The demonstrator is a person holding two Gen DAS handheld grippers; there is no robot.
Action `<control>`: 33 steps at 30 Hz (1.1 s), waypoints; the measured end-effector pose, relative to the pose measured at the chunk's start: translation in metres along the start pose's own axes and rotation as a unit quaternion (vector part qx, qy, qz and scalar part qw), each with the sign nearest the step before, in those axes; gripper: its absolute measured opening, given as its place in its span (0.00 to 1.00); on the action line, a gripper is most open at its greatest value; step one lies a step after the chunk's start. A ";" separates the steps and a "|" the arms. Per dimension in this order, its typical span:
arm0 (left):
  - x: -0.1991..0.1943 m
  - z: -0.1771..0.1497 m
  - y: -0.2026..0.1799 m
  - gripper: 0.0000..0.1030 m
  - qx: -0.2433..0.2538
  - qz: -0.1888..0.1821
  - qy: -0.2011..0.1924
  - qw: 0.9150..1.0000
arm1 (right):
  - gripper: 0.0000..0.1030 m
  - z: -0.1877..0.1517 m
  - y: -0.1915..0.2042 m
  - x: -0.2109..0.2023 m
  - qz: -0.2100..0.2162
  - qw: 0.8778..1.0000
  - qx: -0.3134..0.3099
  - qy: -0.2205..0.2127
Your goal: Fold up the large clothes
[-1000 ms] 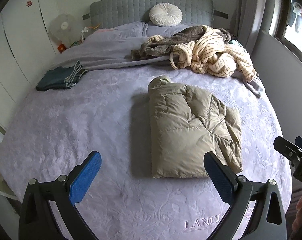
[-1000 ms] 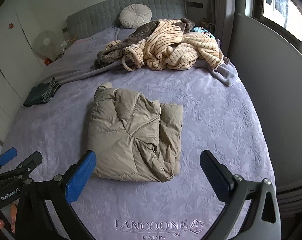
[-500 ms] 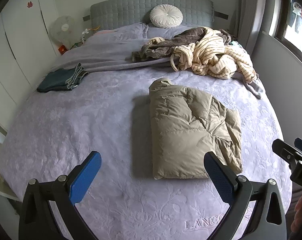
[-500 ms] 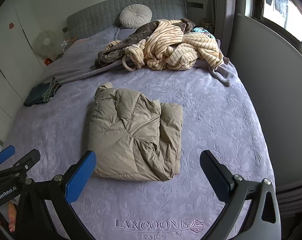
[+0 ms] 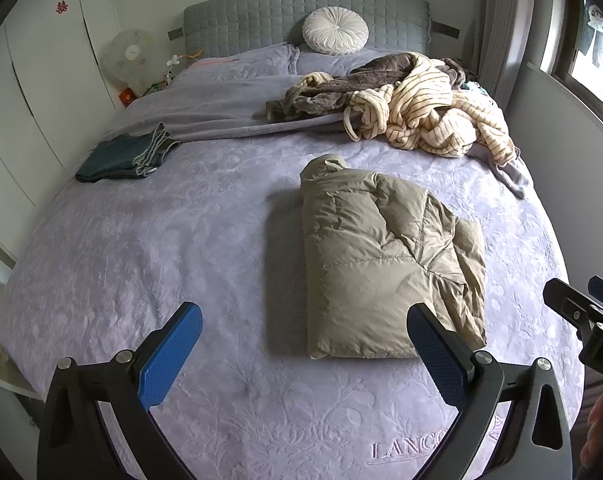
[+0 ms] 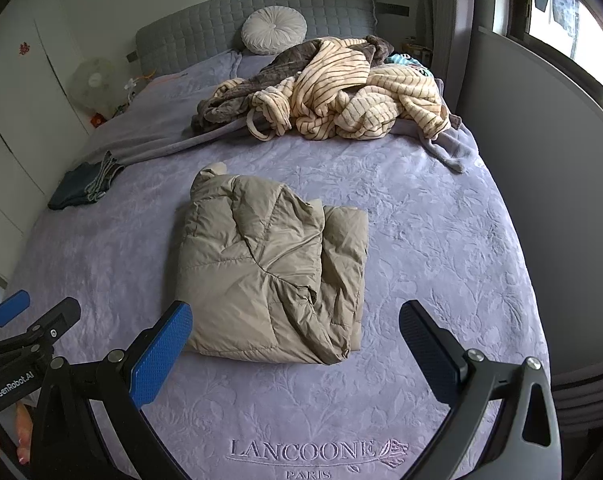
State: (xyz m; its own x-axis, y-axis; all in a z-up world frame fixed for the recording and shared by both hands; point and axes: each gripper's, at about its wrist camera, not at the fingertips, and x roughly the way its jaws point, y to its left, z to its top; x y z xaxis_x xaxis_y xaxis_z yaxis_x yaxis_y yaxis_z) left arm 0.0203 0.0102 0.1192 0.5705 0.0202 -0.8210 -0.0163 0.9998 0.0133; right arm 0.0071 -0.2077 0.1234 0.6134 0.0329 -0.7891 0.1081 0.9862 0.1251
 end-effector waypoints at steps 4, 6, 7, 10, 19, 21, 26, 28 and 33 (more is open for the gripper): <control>0.000 0.000 0.000 0.99 0.000 0.000 0.001 1.000 | 1.00 0.000 0.001 0.001 0.001 1.000 -0.002 0.001; 0.001 0.000 0.000 0.99 0.000 0.001 0.000 1.000 | 1.00 0.000 0.001 0.001 0.000 1.000 -0.001 0.001; 0.000 0.001 0.000 0.99 0.000 0.001 0.000 1.000 | 1.00 0.000 0.002 0.001 0.000 1.000 -0.002 0.001; 0.000 0.001 0.001 0.99 0.000 0.001 0.001 1.000 | 1.00 0.000 0.002 0.002 0.000 1.000 -0.001 0.001; 0.001 0.002 0.000 0.99 0.001 0.000 0.001 1.000 | 1.00 0.001 0.002 0.002 0.000 1.000 -0.001 0.002; 0.002 0.001 -0.001 0.99 0.000 0.001 0.001 1.000 | 1.00 0.001 0.002 0.002 0.001 1.000 -0.001 0.002; 0.003 0.001 -0.002 0.99 0.000 0.002 0.001 1.000 | 1.00 0.002 0.002 0.003 0.001 1.000 -0.001 0.002; 0.003 0.002 -0.002 0.99 -0.001 0.002 0.002 1.000 | 1.00 0.001 0.002 0.002 0.002 1.000 -0.002 0.002; 0.004 0.002 0.002 0.99 -0.002 0.002 0.003 1.000 | 1.00 0.003 0.002 0.003 0.002 1.000 -0.002 0.002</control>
State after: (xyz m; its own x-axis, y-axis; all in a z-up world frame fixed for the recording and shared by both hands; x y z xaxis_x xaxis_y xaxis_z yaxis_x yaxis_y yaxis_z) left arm 0.0245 0.0121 0.1174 0.5647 0.0242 -0.8249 -0.0220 0.9997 0.0143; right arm 0.0110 -0.2064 0.1229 0.6099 0.0370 -0.7916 0.1035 0.9866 0.1259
